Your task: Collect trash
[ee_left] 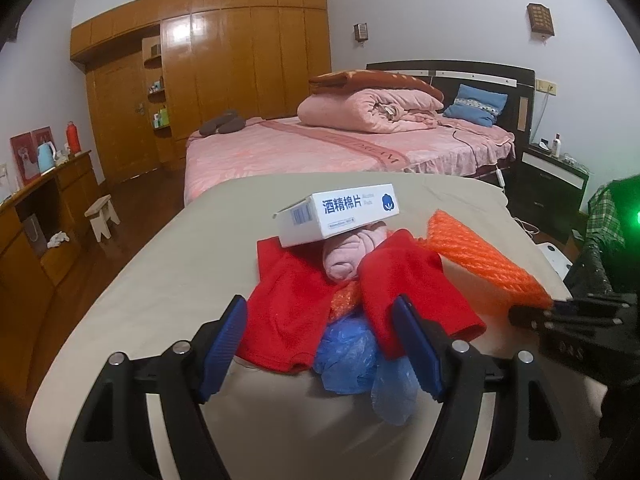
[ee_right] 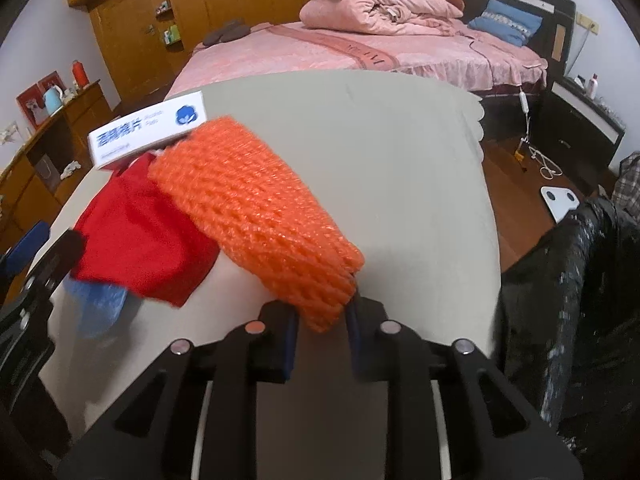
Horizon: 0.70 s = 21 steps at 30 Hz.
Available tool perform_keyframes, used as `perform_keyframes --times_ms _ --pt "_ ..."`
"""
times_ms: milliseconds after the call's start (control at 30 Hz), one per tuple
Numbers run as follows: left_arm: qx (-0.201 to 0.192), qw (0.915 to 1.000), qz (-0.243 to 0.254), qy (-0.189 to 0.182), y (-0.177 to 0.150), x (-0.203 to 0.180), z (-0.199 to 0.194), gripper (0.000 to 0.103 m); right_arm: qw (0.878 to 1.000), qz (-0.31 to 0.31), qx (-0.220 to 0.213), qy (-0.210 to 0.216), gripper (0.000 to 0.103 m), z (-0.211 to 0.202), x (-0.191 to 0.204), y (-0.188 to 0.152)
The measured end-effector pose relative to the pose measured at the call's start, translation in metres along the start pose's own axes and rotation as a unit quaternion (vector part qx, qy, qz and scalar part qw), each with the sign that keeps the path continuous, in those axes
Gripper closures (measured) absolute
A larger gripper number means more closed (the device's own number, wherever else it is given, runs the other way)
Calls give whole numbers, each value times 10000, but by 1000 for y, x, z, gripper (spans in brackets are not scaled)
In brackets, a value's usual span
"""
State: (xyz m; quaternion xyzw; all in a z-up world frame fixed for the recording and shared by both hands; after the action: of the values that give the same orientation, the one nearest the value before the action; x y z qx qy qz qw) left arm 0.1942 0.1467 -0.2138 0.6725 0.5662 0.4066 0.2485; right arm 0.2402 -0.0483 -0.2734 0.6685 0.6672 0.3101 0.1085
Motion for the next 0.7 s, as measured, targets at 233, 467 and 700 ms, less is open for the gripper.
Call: perform_keyframes --times_ms 233,467,700 --pt "-22 10000 -20 -8 1 0 0 29 9991 -90 -129 398 42 -31 6 -3" --pt "-31 10000 -5 -10 0 -1 0 29 9975 70 -355 600 30 -39 1 28" --pt "-24 10000 20 -12 -2 -1 0 29 9987 90 -150 474 35 -7 1 35"
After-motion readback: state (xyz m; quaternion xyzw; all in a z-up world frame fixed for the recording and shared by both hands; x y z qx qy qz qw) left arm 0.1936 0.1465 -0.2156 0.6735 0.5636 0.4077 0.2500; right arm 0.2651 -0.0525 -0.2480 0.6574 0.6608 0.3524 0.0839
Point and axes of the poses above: each gripper's, at about its wrist camera, not at the fingertips, and z roughly the way its jaws point, x to its left, y to its top, the point moved 9 cm from there along z, roughly the way its jaws point, and after that the axes turned 15 degrees about z, right-handed, at the moved point
